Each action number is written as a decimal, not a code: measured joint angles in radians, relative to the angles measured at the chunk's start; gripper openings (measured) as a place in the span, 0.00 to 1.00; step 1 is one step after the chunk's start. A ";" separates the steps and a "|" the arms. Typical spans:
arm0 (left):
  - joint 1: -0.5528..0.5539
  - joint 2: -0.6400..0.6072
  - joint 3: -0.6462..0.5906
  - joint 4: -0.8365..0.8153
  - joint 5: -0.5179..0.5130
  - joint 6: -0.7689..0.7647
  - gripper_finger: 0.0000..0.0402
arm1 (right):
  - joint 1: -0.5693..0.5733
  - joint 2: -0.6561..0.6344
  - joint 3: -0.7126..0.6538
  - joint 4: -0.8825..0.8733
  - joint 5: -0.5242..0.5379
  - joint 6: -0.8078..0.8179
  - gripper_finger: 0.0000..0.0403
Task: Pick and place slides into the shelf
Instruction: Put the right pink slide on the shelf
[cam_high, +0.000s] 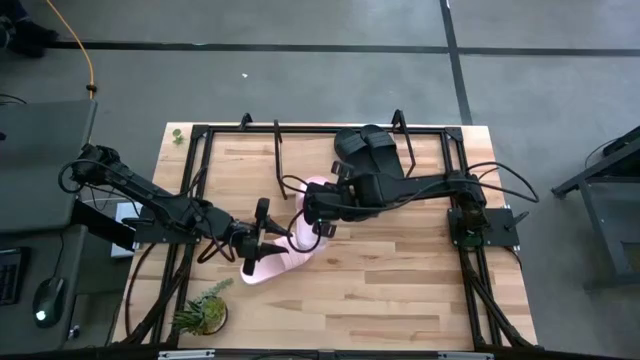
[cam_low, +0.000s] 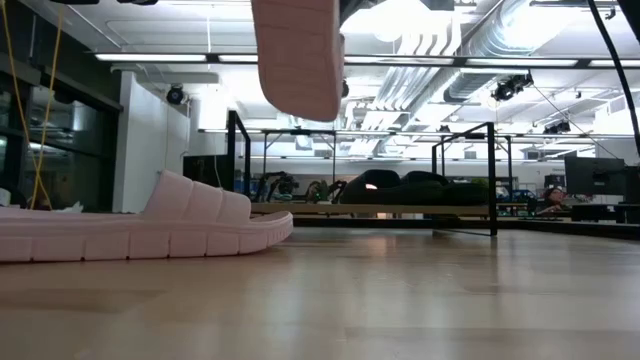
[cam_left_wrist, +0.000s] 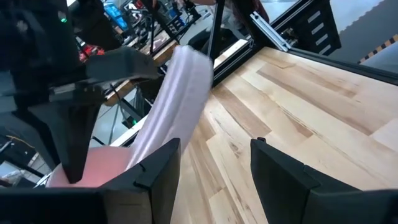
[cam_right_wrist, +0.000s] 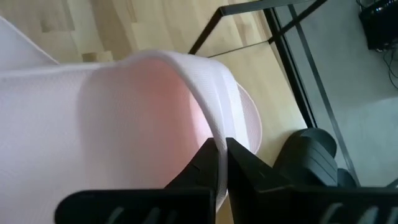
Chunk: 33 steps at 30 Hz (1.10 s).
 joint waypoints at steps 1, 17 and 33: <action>0.000 0.000 0.000 0.000 0.000 0.000 0.45 | 0.002 0.000 0.000 -0.001 0.000 0.000 0.00; 0.000 0.000 0.000 0.056 -0.008 0.023 0.45 | 0.004 0.000 -0.006 0.009 -0.010 0.000 0.00; 0.000 0.000 0.000 0.094 -0.021 0.048 0.45 | 0.004 0.000 -0.006 0.071 -0.045 -0.045 0.00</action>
